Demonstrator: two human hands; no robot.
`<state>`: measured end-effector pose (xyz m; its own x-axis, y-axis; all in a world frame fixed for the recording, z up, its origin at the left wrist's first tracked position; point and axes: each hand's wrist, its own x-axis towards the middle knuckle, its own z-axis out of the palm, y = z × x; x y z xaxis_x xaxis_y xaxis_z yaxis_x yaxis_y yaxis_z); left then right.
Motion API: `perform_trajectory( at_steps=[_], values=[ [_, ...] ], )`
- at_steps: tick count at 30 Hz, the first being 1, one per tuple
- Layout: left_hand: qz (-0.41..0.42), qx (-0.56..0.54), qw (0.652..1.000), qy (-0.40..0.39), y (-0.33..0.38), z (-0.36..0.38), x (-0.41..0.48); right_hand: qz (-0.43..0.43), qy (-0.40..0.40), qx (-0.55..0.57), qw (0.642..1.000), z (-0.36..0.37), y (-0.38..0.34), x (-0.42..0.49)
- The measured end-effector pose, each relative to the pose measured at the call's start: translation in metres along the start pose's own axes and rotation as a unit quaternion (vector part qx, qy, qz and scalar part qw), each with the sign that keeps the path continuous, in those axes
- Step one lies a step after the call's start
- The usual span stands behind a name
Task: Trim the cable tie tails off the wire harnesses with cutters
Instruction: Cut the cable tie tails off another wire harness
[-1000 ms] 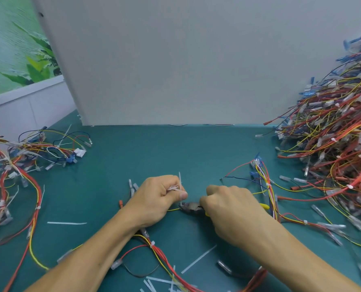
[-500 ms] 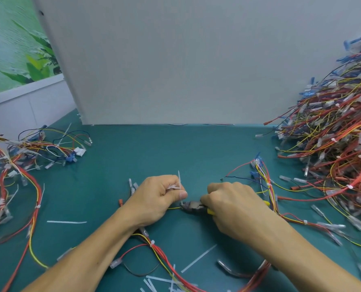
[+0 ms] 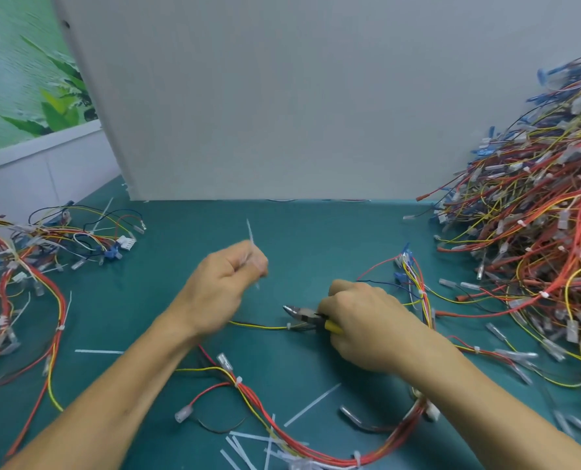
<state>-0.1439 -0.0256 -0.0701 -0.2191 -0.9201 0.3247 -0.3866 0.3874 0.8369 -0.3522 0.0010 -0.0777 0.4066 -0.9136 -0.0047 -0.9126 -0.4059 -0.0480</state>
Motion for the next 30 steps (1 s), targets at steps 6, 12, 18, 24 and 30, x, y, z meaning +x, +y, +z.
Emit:
perform_trajectory(
  at_steps=[6,12,18,24,30],
  values=[
    [0.073,0.125,0.979,-0.142,0.048,-0.013,-0.030,0.112,0.082,-0.010,0.990,0.014,0.001,0.016],
    [0.122,0.284,0.918,-0.247,0.055,-0.006,-0.078,0.188,0.185,-0.011,0.965,0.011,0.017,0.018],
    [0.038,0.366,0.863,-0.346,0.042,0.009,-0.098,0.163,0.276,0.104,0.942,-0.037,0.024,0.013],
    [0.017,0.326,0.901,-0.286,0.050,-0.007,-0.091,0.248,0.174,0.075,0.950,-0.065,0.061,-0.009],
    [-0.153,0.510,0.835,-0.135,0.045,0.004,-0.079,0.339,0.002,0.016,0.941,-0.044,0.085,-0.029]
  ],
)
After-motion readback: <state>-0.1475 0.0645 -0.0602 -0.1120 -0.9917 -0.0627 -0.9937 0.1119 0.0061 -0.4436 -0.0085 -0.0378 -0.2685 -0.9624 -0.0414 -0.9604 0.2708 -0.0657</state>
